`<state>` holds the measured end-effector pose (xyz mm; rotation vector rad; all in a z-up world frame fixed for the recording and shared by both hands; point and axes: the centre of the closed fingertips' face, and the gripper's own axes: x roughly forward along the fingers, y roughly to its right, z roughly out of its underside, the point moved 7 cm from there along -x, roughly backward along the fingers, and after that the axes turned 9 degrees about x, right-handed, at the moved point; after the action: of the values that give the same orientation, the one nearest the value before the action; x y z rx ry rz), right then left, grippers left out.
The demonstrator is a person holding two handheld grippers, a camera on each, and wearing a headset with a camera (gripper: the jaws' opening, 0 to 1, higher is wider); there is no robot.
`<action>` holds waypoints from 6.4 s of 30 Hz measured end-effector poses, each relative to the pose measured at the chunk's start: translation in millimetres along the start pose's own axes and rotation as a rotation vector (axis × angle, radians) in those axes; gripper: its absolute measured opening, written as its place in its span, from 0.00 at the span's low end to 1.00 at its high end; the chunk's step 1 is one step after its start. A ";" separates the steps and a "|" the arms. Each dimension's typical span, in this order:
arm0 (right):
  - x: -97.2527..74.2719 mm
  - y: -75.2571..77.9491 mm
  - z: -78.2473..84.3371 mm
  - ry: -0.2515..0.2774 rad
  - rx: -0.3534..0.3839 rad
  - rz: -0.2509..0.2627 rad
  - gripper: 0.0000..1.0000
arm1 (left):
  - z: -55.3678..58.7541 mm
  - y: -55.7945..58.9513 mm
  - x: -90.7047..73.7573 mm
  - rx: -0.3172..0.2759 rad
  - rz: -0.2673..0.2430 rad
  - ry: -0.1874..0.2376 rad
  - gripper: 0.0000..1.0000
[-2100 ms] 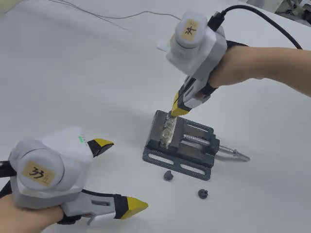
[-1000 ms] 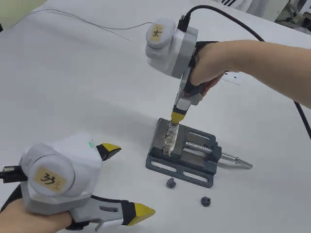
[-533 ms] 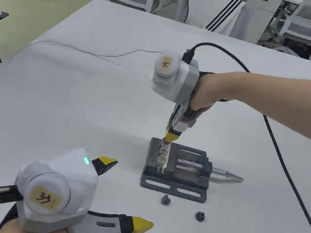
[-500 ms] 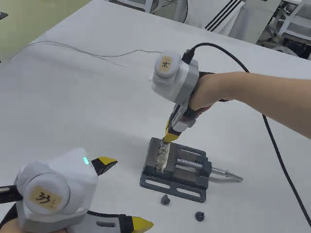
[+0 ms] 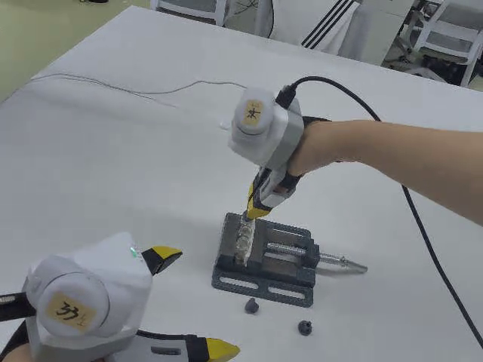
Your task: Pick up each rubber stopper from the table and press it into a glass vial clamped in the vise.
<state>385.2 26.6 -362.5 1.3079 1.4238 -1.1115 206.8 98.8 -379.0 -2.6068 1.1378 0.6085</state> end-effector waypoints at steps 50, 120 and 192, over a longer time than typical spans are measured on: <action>-5.4 -77.6 65.8 0.242 0.162 0.002 0.30 | -0.5 4.0 -7.1 0.045 0.034 -0.004 0.81; 63.0 -106.6 47.3 0.225 0.326 -0.059 0.11 | 18.0 12.2 -15.6 0.049 0.059 -0.043 0.79; -69.2 -129.4 70.3 1.076 0.927 -0.244 0.00 | -65.3 14.2 18.1 0.165 0.045 0.229 0.24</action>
<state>262.4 -62.4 -303.5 2.7265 1.9062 -1.3632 225.6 53.6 -330.0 -2.5620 1.2566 0.2160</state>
